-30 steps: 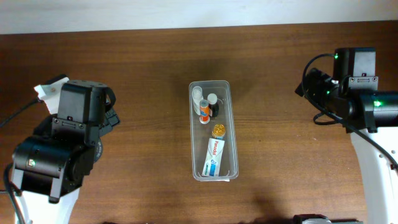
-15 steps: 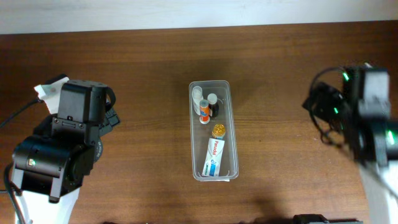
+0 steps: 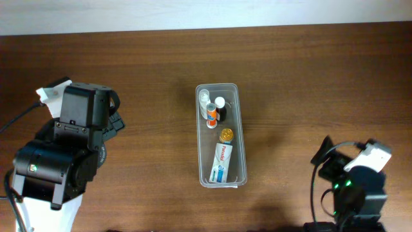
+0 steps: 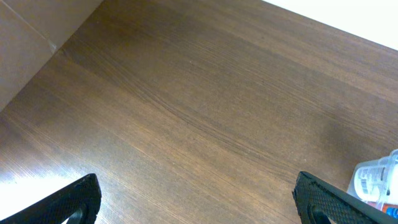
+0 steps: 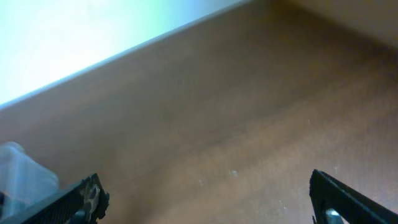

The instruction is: Pack container

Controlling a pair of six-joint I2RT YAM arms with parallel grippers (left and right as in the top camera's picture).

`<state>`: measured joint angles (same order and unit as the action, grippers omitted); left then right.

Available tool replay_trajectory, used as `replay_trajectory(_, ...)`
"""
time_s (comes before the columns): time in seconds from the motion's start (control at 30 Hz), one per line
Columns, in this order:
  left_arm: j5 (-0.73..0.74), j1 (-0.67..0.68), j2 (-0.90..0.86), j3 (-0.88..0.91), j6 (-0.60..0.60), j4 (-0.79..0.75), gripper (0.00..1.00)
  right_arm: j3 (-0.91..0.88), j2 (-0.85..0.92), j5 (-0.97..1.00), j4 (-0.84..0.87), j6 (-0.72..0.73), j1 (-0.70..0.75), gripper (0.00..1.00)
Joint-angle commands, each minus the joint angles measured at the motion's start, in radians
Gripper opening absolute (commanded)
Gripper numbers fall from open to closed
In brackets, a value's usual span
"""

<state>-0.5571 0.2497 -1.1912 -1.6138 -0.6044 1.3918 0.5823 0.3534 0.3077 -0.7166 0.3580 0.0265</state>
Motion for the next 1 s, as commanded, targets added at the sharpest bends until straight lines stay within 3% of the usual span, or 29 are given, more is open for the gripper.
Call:
replay_trajectory(0.0, -0.004, -0.006, -0.003, -0.003, 0.015, 0.001, 0.99, -0.1, -0.098, 0.015, 0.011, -0.018, 0.007, 0.99)
replay_trajectory(0.4, -0.004, -0.006, -0.003, -0.004, 0.015, 0.001, 0.99, -0.337, -0.351, -0.033, 0.011, -0.018, 0.007, 0.98)
replay_trajectory(0.97, -0.004, -0.006, -0.003, -0.004, 0.015, 0.001, 0.99, -0.351, -0.35, -0.034, -0.013, -0.018, 0.007, 0.98)
